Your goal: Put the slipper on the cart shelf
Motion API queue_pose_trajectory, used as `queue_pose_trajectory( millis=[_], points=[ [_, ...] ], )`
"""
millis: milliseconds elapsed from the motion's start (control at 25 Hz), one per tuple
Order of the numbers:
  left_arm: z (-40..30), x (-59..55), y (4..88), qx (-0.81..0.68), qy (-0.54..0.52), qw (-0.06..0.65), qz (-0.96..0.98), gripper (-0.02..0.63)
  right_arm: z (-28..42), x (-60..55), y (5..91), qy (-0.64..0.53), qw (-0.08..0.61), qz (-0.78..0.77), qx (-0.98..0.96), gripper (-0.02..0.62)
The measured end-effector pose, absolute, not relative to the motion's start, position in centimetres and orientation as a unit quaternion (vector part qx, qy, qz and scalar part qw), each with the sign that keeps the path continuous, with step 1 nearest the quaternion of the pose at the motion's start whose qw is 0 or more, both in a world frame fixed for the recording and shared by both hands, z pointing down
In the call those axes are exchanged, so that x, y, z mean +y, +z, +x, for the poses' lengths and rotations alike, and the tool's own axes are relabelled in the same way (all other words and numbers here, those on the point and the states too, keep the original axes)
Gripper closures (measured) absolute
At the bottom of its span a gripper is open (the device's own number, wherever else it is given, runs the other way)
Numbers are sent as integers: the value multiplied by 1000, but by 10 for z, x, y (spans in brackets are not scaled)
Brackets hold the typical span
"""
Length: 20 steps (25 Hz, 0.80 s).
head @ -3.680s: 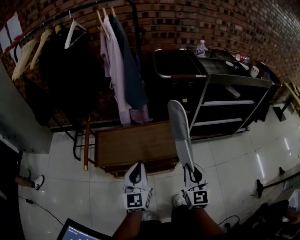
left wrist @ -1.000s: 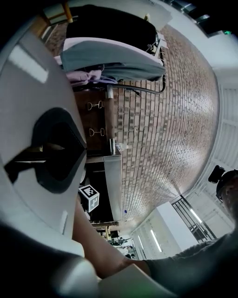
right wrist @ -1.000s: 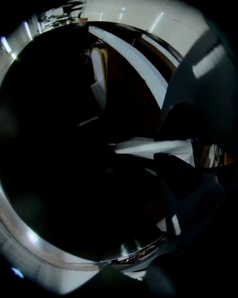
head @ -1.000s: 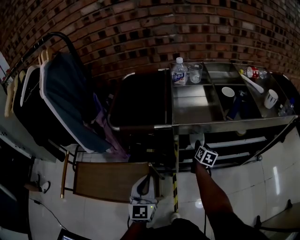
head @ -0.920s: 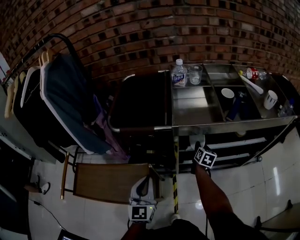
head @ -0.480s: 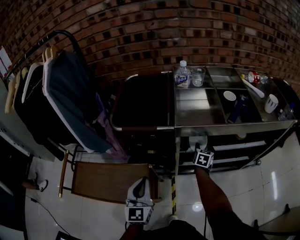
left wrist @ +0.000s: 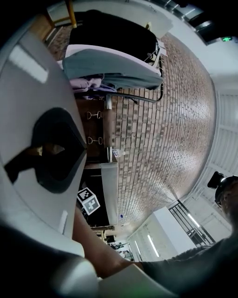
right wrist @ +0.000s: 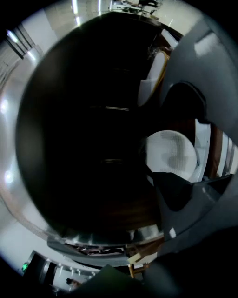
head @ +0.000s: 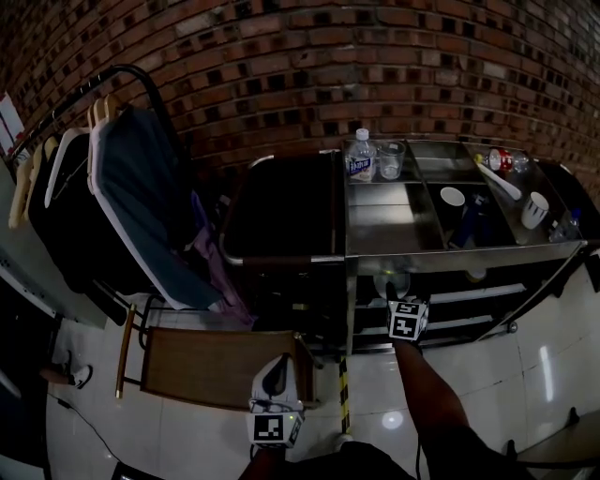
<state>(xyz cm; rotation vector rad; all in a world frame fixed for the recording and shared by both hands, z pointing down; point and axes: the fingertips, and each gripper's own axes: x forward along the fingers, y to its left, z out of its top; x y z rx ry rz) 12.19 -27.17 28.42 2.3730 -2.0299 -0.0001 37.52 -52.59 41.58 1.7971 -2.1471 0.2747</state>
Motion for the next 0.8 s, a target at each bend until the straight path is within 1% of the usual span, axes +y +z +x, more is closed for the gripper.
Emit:
queue_pose_trajectory(
  millis=[80,200,240,440,520,720,800],
  points=[
    [131,-276,278,-642,-11,12,766,591,374,-510,394,78,143,625,-763,282],
    [146,-282,273,-630,-25,16,776,591,367,-472,368,46,130,607,-783,284],
    [151,-284,273,-627,-28,19,778,591,365,-457,360,40,126,600,-789,296],
    [185,-286,261,-594,-52,26,802,591,368,-378,326,38,98,582,-806,388],
    [198,-283,262,-578,-57,25,814,591,367,-350,316,37,92,576,-811,436],
    [222,-264,260,-559,-53,19,828,591,374,-305,299,-15,80,569,-818,593],
    [224,-257,260,-558,-48,16,828,591,372,-295,298,-7,71,560,-825,594]
  ],
)
